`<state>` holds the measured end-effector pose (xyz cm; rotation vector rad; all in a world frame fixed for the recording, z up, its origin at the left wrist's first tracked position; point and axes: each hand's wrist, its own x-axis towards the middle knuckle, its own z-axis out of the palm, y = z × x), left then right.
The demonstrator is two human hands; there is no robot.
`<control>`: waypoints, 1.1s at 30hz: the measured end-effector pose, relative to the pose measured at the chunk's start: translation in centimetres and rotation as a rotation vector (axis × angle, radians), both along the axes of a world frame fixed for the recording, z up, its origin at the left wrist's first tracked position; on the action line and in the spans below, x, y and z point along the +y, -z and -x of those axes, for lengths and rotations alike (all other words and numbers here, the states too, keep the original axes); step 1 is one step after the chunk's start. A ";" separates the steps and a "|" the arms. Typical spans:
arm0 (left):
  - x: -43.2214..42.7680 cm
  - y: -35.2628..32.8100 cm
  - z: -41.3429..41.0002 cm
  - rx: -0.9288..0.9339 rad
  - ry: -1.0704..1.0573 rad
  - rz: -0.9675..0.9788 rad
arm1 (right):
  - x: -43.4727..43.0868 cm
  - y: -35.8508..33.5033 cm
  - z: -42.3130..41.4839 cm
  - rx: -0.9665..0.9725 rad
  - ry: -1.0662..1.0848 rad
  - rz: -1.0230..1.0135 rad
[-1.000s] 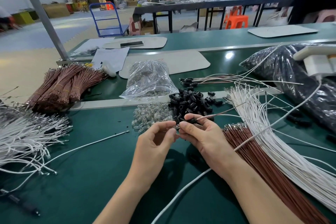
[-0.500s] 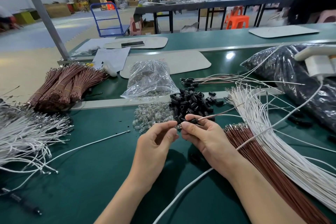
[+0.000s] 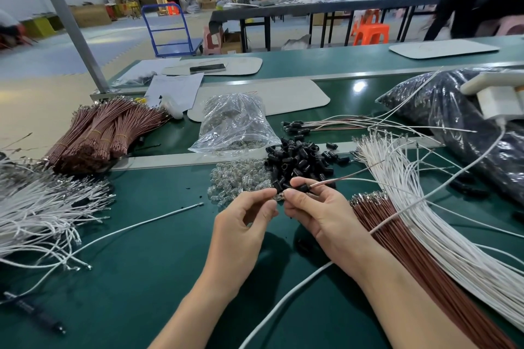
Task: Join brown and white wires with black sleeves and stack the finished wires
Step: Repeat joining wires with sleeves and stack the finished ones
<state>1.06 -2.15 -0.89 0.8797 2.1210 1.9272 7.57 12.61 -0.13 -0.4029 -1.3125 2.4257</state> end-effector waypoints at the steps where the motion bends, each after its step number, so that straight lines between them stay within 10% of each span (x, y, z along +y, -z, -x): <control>1: 0.0 0.0 0.0 0.017 -0.003 0.004 | 0.0 0.0 0.0 0.004 -0.003 -0.002; 33: 0.3 0.1 -0.1 -0.019 -0.002 -0.046 | -0.2 0.4 -0.1 0.018 -0.048 -0.130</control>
